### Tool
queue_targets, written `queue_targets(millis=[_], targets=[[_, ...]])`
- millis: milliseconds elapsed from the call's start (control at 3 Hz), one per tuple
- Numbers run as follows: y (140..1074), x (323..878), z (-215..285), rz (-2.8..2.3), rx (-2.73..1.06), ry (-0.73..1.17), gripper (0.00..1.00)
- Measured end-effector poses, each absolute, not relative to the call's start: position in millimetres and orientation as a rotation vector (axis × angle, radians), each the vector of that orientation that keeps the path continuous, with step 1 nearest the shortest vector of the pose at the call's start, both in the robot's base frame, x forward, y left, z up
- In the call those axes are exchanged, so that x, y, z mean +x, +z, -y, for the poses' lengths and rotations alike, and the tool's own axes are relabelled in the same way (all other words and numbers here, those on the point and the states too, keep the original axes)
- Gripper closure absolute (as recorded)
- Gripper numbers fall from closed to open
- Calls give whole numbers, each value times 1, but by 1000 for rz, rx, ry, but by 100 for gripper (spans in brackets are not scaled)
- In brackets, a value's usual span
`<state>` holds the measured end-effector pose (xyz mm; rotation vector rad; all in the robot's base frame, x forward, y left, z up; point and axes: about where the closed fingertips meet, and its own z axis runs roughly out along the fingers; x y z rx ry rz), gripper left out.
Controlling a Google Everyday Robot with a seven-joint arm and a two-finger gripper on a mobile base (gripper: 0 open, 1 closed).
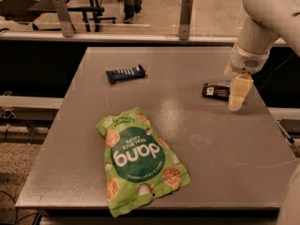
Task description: Move rxbar chocolate near green rice chip bag
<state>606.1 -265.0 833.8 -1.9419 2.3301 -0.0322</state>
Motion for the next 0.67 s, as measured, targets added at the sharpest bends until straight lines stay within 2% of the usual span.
queue_targets(millis=[333,667], targets=[[834,609,265,-2346,-1932,-31,42],[841,605,257,-2336,-1929,-25,80]])
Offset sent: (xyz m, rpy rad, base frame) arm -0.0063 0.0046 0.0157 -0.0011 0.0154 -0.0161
